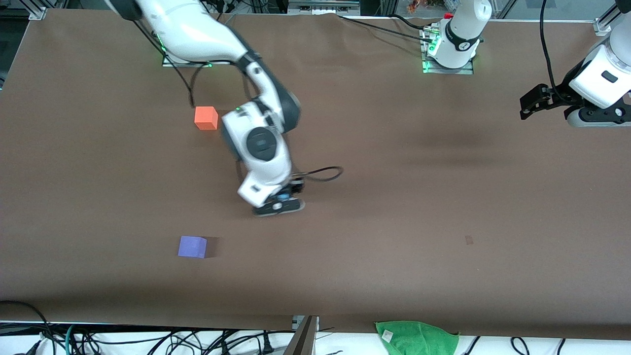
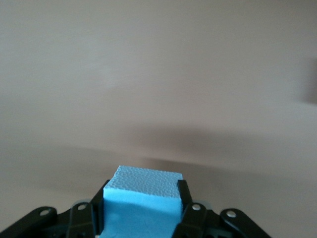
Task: Place blue block between orange and purple blocks
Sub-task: 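Carry the blue block with the right gripper toward the orange block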
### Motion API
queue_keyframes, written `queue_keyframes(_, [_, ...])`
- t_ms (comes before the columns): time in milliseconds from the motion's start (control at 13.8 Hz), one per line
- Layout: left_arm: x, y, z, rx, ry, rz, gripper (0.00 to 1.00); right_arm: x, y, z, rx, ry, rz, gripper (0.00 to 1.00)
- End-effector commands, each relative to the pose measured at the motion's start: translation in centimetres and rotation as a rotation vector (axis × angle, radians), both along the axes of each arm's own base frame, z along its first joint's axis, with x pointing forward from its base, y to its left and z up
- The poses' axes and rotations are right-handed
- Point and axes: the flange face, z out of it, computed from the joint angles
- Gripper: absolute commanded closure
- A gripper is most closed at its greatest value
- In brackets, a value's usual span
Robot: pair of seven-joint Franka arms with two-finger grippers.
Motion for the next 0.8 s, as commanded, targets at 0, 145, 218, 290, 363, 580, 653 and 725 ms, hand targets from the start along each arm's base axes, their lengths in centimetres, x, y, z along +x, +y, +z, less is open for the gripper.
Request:
queue_keyframes(0, [0.3, 0.2, 0.6, -0.017, 0.003, -0.017, 0.00, -0.9, -4.9, 0.6, -0.013, 0.059, 0.036, 0.70])
queue_keyframes(145, [0.4, 0.2, 0.6, -0.018, -0.002, -0.017, 0.00, -1.7, -10.0, -0.5, -0.026, 0.096, 0.001, 0.70])
queue_keyframes(218, [0.4, 0.1, 0.6, -0.018, -0.002, -0.018, 0.00, -2.5, -12.6, -0.7, -0.020, 0.084, 0.010, 0.70])
queue_keyframes(290, [0.4, 0.1, 0.6, -0.018, -0.003, -0.018, 0.00, -3.4, -15.9, -1.2, -0.006, 0.046, 0.082, 0.70])
queue_keyframes(363, [0.5, 0.1, 0.5, -0.019, 0.000, -0.018, 0.00, -4.2, -19.5, -2.3, -0.003, 0.011, 0.113, 0.70])
queue_keyframes(580, [0.5, 0.2, 0.4, -0.019, 0.003, -0.015, 0.00, -7.9, -24.6, -5.9, 0.007, -0.039, 0.074, 0.70])
queue_keyframes(653, [0.6, 0.2, 0.4, -0.019, 0.001, -0.014, 0.00, -8.7, -25.2, -7.0, 0.020, -0.052, 0.024, 0.70])
queue_keyframes(725, [0.6, 0.0, 0.4, -0.019, 0.000, -0.015, 0.00, -8.9, -25.3, -7.3, 0.027, -0.047, -0.023, 0.69])
